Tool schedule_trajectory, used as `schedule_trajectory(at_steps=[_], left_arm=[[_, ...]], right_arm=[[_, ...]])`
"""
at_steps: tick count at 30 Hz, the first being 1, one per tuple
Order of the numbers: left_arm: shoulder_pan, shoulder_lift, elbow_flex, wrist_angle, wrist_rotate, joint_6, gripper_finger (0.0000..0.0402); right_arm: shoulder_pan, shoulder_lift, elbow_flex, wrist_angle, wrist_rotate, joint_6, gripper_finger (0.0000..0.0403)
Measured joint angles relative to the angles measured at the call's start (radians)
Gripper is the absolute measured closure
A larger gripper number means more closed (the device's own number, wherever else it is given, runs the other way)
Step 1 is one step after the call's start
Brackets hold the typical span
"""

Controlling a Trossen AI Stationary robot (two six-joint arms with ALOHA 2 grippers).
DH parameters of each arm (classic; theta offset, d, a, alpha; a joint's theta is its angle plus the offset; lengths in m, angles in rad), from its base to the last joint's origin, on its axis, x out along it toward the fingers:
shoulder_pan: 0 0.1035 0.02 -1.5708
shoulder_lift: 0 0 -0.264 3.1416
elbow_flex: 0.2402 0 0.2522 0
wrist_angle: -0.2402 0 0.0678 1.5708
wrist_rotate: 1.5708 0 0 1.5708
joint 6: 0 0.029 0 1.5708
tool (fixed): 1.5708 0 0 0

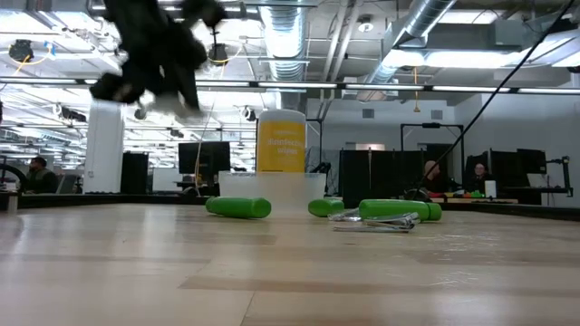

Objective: Pick & Place Travel size toiletries
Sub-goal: Put the silver nail cutter into the left white bin

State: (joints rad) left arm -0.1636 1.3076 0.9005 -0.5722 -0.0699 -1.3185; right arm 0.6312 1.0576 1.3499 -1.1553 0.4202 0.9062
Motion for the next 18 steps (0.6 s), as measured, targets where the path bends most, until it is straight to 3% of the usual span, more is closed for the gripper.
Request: schedule_trajectory(at_steps=[3, 9, 18], left_arm=[[-0.059, -0.101, 0.001, 0.004, 0.009, 0.012, 0.0356], [-0.215, -0.225, 0.002, 0.004, 0.126, 0.057, 0.0356], [-0.491, -0.132, 0.003, -0.035, 0.172, 0.012, 0.0356]], right_arm=[[0.0, 0.0, 0.0, 0.0, 0.0, 0.0, 0.0163], [0.0, 0.0, 0.0, 0.006, 0.0, 0.002, 0.0163], [-0.025, 0.0, 0.0, 0.012, 0.0, 0.029, 0.0163]])
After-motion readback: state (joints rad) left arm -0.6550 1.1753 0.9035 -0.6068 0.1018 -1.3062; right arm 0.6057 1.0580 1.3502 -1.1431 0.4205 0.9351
